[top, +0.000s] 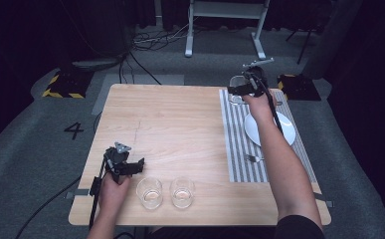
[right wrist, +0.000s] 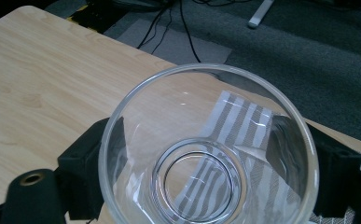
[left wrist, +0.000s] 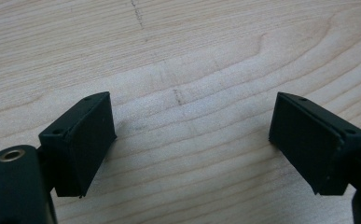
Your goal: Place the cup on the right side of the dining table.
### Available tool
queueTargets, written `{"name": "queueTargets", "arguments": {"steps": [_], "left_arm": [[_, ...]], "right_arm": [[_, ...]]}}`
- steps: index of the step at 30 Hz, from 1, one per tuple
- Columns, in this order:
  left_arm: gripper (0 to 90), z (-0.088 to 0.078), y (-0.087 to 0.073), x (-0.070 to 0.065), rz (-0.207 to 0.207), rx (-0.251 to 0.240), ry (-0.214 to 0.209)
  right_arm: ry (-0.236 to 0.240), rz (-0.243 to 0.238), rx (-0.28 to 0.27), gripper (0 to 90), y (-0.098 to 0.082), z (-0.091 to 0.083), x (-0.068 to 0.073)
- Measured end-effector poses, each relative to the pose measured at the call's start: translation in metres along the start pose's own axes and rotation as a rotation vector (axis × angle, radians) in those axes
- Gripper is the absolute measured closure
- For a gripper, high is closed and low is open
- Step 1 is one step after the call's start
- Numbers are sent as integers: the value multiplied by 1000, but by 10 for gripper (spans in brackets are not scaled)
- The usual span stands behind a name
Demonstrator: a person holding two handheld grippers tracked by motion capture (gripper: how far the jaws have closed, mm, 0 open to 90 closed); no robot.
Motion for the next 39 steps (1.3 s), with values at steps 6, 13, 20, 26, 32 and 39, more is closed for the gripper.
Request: {"name": "queueTargets", "arguments": {"steps": [6, 13, 20, 26, 32, 39], "left_arm": [[145, 0, 0, 0, 0, 0, 0], [145, 0, 0, 0, 1, 1, 0], [145, 0, 0, 0, 1, 1, 0], [145, 0, 0, 0, 1, 1, 0], [145, 0, 0, 0, 1, 1, 0], [145, 0, 0, 0, 1, 1, 0]], "right_arm": [[-17, 62, 12, 185, -8, 21, -18], [-43, 111, 26, 185, -18, 41, -32], [-62, 128, 52, 185, -26, 62, -30], [-85, 115, 87, 184, -33, 79, -24], [-81, 134, 94, 184, -37, 87, -21], [-91, 158, 105, 184, -48, 94, -24]]}}
Point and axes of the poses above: each handheld gripper's, and its own axes: z roughly forward along the jaws, y roughly out of its top, x roughly to its left, the point moved 1 cm from there along z, roughly forward along the jaws, and after that the axes turned 2 degrees about y, right-handed, at the moved point
